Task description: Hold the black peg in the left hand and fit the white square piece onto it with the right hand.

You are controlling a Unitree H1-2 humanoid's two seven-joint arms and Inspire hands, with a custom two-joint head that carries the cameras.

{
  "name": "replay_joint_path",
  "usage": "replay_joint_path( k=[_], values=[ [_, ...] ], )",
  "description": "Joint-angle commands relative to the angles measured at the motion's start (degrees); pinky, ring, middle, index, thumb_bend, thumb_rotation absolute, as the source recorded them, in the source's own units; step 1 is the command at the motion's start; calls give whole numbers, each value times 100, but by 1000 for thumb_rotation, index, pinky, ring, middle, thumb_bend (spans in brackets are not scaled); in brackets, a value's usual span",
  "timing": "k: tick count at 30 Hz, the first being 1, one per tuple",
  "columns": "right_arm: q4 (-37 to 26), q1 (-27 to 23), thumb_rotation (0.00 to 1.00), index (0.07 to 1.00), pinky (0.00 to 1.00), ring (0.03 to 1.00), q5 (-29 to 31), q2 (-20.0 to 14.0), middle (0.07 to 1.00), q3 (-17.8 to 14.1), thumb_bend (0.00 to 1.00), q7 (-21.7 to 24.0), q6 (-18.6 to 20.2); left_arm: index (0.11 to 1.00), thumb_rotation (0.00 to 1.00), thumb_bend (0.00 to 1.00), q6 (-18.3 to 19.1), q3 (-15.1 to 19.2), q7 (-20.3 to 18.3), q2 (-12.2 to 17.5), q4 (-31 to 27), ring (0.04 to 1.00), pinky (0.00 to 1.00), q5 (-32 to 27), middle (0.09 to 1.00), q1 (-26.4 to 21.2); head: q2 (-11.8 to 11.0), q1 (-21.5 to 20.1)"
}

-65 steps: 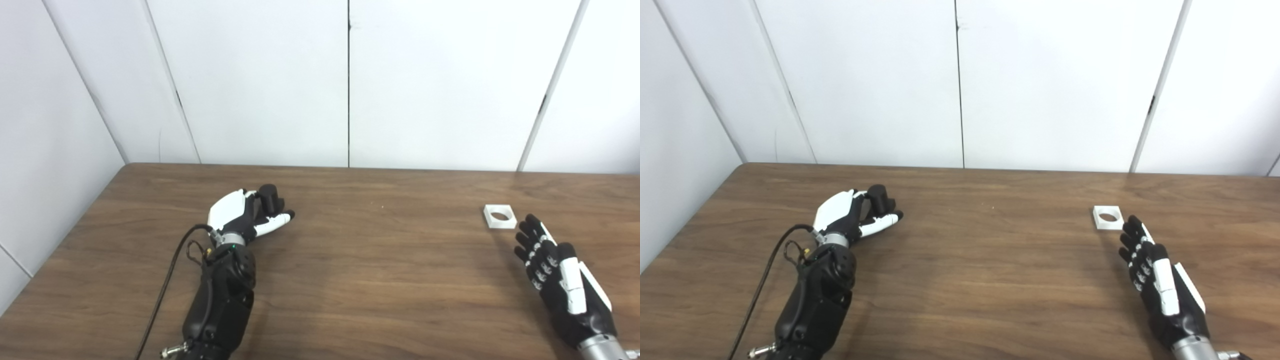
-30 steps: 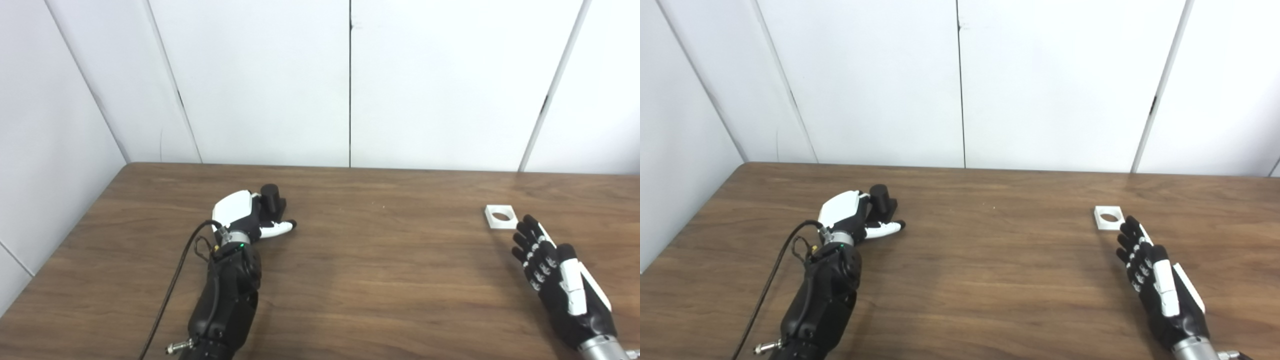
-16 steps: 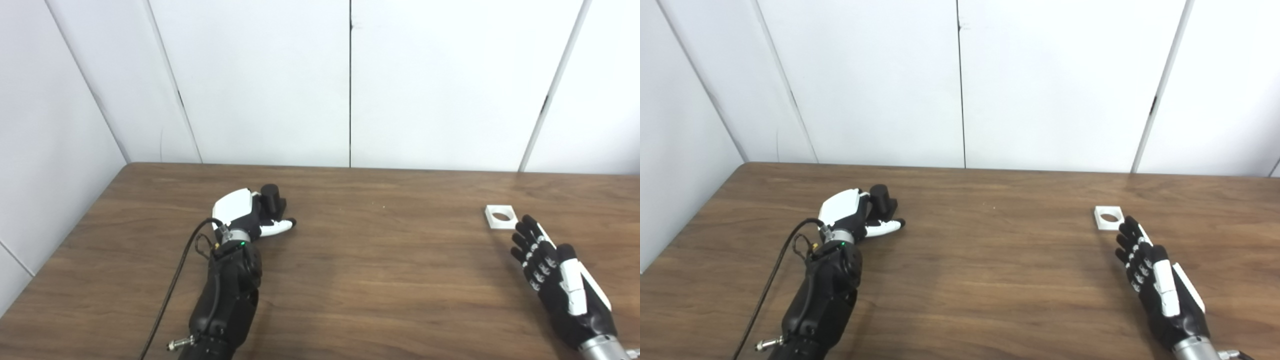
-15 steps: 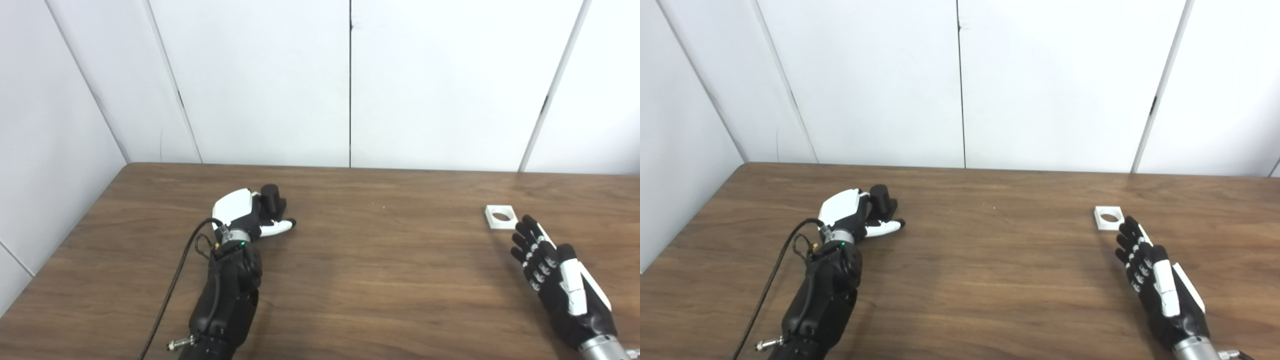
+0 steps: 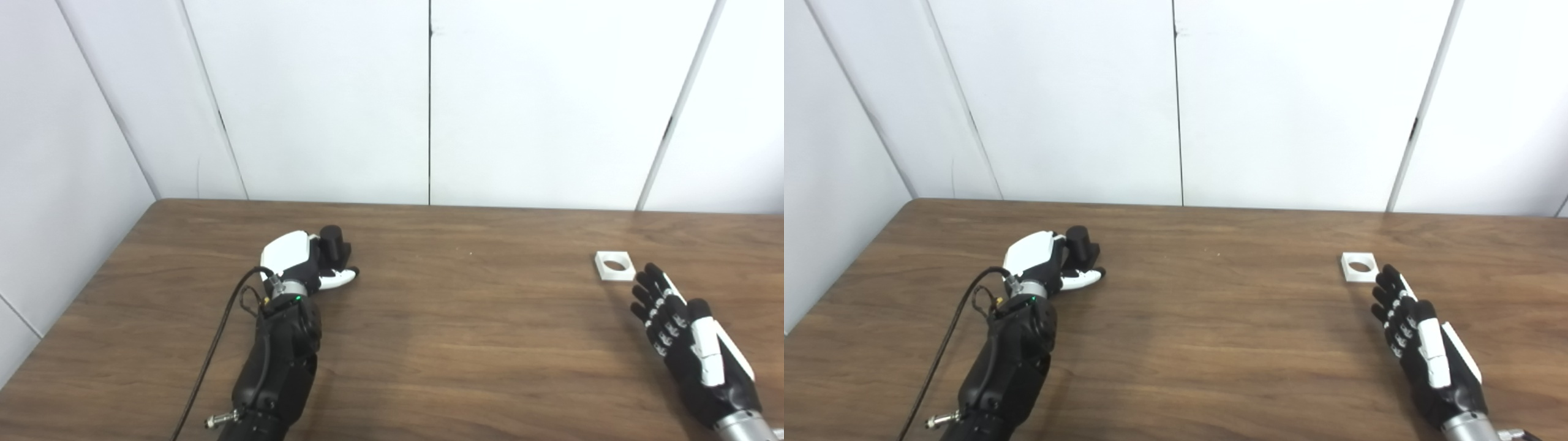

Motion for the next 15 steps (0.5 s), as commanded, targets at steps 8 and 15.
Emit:
replay_joint_path(
  k=[8,15],
  values=[
    [-82,112,1000,1000,1000,1000,43,-23,1000,-6,630,-10,-63,585,239,540,24,-41,261,143,-78,1000,968,-250,943,-203,26,-31],
    [-121,130,1000,1000,1000,1000,37,-21,1000,1,607,-38,-8,488,72,499,23,-197,360,248,-91,1000,948,-434,927,-168,31,-40]
  ],
)
